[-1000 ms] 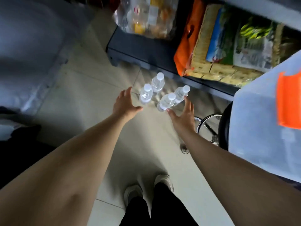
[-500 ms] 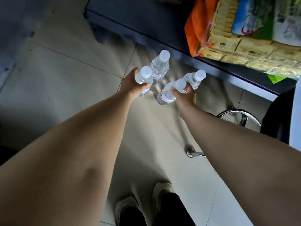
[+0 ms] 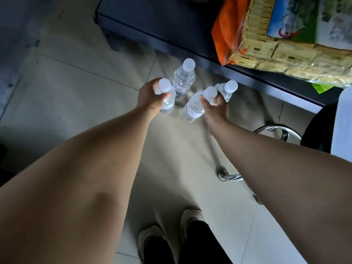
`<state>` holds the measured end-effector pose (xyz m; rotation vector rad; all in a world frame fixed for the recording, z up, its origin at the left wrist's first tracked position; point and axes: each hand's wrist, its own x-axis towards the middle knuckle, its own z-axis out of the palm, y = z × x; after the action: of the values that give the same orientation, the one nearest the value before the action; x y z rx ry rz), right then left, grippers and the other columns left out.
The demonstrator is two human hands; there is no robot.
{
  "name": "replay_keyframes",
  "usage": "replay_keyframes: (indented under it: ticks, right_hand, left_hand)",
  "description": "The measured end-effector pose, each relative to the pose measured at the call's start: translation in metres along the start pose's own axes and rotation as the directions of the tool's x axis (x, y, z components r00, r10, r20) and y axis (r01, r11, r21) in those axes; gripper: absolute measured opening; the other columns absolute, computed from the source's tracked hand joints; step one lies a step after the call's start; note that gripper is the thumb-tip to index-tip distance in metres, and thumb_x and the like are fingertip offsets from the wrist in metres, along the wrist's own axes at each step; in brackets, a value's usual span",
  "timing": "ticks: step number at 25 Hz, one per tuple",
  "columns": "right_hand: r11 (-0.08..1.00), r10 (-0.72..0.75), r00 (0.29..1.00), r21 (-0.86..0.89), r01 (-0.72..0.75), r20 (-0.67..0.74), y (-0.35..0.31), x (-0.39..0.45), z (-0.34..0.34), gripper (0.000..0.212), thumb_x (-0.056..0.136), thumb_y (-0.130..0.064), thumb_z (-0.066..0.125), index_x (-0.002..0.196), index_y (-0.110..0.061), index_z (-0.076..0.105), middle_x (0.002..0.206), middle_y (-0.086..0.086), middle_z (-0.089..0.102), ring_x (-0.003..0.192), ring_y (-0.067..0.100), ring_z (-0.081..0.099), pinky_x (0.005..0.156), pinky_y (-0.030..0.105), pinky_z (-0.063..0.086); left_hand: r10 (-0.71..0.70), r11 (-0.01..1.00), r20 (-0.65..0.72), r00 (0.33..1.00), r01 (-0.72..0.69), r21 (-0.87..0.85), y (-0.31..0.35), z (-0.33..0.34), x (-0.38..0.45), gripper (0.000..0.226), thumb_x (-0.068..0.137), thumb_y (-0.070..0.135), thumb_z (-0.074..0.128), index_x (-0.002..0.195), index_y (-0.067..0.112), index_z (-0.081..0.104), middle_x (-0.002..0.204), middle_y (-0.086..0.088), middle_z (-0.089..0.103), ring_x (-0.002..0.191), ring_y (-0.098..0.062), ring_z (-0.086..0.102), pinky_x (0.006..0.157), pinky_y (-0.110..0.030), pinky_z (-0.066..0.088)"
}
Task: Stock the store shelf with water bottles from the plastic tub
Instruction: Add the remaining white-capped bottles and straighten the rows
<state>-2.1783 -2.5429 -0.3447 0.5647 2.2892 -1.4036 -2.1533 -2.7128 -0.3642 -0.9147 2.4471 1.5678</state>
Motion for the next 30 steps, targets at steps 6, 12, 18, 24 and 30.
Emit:
replay_keyframes:
  ticks: [6,12,18,24,30]
  right_hand:
    - [0.998,-0.013,0.999,0.054,0.015,-0.037,-0.057,-0.062,-0.011,0.041,0.091,-0.028,0.060,0.130,-0.020,0.050,0.110,-0.009,0.050,0.100,0.007,0.046,0.080,0.017,0.032]
    - [0.990,-0.124,0.991,0.064,0.126,-0.040,-0.175,-0.141,-0.053,0.039,0.088,-0.030,0.061,0.125,-0.018,0.053,0.115,0.000,0.061,0.105,0.019,0.056,0.080,0.024,0.038]
    - [0.955,-0.270,0.963,0.125,0.270,-0.013,-0.341,-0.223,-0.140,0.033,0.088,-0.026,0.061,0.120,-0.019,0.055,0.097,-0.009,0.054,0.091,0.011,0.050,0.075,0.021,0.037]
    - [0.853,-0.521,0.834,0.073,0.517,0.182,-0.502,-0.323,-0.269,0.036,0.088,-0.023,0.065,0.122,-0.015,0.057,0.109,-0.003,0.061,0.098,0.011,0.056,0.079,0.024,0.043]
    - [0.760,-0.641,0.726,0.072,0.646,0.248,-0.648,-0.421,-0.401,0.027,0.087,-0.016,0.066,0.113,-0.008,0.061,0.115,0.013,0.066,0.101,0.022,0.062,0.097,0.045,0.048]
  left_hand:
    - [-0.028,0.995,-0.074,0.997,0.021,-0.094,0.045,-0.057,-0.050,0.033,0.081,0.017,0.069,0.112,0.010,0.062,0.103,0.002,0.065,0.096,-0.014,0.057,0.081,-0.020,0.042]
    - [0.033,0.999,-0.114,0.993,-0.036,-0.027,0.158,-0.146,-0.106,0.023,0.080,0.023,0.069,0.093,0.013,0.054,0.088,0.004,0.057,0.082,-0.014,0.050,0.067,-0.023,0.036]
    - [0.190,0.980,-0.235,0.953,-0.200,-0.020,0.329,-0.231,-0.155,0.035,0.072,0.033,0.073,0.083,0.013,0.047,0.086,-0.001,0.060,0.080,-0.018,0.054,0.072,-0.031,0.042]
    - [0.385,0.922,-0.229,0.894,-0.384,0.051,0.530,-0.318,-0.229,0.042,0.064,0.041,0.079,0.085,0.013,0.057,0.091,-0.005,0.067,0.086,-0.024,0.062,0.078,-0.038,0.050]
    - [0.547,0.837,-0.226,0.806,-0.526,0.151,0.729,-0.381,-0.328,0.042,0.067,0.044,0.079,0.081,0.012,0.056,0.077,0.003,0.059,0.073,-0.018,0.055,0.063,-0.030,0.040]
